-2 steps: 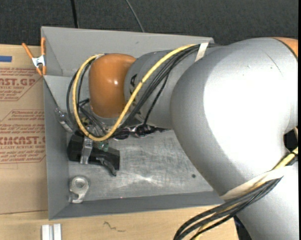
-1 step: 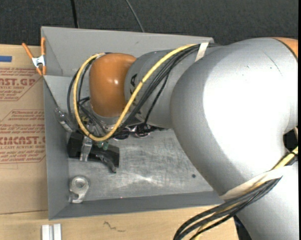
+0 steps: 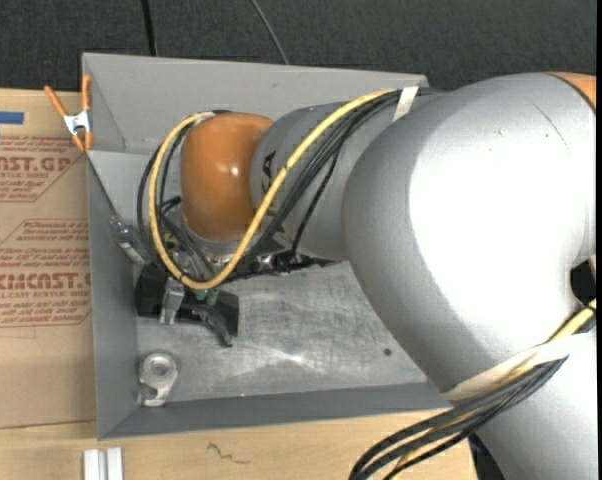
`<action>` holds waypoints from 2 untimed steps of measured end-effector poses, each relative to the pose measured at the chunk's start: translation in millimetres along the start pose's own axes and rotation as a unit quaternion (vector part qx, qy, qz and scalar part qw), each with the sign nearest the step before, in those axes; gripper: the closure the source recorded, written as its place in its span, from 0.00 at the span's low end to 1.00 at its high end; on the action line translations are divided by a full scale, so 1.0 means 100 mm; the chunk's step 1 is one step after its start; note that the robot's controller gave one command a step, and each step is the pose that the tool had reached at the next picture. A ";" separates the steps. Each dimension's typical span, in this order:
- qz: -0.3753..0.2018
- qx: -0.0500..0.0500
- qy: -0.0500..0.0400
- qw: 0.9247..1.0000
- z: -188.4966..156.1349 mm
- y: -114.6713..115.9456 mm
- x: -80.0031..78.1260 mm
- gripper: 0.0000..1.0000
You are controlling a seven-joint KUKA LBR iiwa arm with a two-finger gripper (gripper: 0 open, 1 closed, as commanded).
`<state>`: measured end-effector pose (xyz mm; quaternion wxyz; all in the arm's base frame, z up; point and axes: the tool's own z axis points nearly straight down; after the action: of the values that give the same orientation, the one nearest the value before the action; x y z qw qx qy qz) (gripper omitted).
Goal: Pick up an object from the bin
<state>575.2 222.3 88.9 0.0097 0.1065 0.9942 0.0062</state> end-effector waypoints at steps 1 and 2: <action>-0.012 0.009 0.013 1.000 -0.31 -0.08 0.02 1.00; 0.029 0.009 0.011 0.999 -0.77 0.07 0.04 1.00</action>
Offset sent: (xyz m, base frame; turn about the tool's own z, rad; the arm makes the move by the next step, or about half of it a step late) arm -0.0028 0.0145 0.0924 0.0739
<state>571.6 229.4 165.5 -0.0026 0.1352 0.9908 -0.0016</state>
